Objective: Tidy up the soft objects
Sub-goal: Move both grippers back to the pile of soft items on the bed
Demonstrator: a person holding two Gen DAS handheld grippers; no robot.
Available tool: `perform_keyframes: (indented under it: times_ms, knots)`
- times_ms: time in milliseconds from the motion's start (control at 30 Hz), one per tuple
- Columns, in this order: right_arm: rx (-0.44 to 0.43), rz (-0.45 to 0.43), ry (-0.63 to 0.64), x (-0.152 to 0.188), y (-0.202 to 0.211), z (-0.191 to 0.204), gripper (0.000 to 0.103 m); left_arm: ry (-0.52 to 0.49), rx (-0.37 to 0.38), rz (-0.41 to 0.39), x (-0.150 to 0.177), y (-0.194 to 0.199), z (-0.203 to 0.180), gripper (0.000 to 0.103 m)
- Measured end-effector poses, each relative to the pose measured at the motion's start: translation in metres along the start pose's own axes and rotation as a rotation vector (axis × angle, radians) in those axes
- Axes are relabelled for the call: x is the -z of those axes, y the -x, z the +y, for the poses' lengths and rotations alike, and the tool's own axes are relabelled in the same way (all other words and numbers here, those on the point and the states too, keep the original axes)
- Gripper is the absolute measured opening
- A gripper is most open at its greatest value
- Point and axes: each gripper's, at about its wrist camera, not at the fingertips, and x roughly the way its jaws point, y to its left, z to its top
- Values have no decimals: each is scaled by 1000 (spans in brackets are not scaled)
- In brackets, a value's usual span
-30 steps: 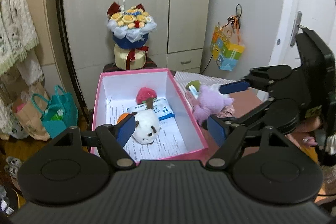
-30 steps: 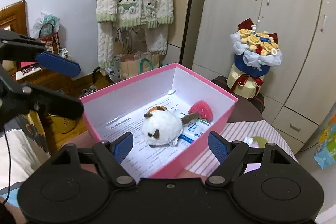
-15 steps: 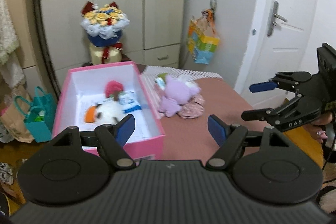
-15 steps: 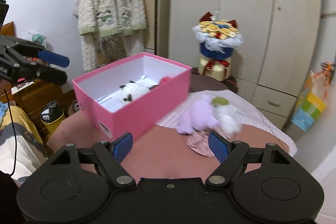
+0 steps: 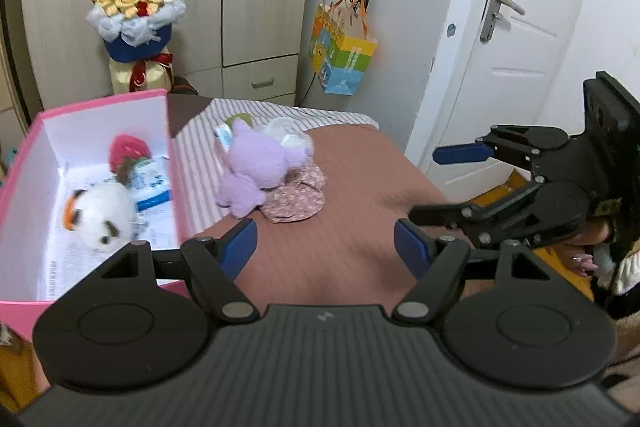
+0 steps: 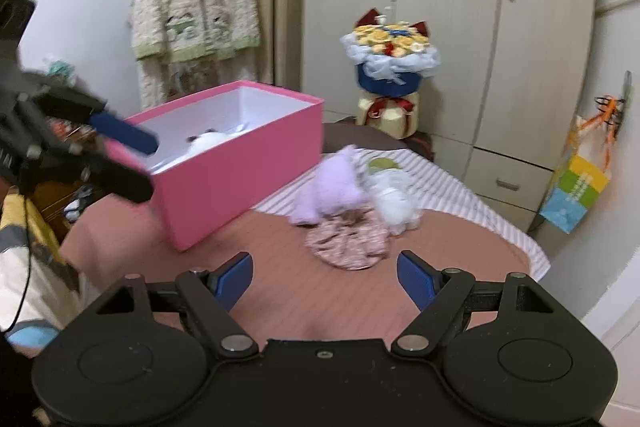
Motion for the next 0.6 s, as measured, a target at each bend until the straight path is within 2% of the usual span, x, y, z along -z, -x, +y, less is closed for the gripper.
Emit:
perform_keyframes:
  times_ms: [133, 367, 600]
  knots:
    - [-20, -29, -61, -2, -13, -30, 83, 20, -15, -2, 1, -29, -5, 74]
    - [-64, -11, -117, -10, -60, -70, 83, 97, -64, 8, 3, -88, -4, 74]
    - [-98, 25, -63, -23, -117, -91, 82, 140, -160, -17, 8, -142, -2, 74]
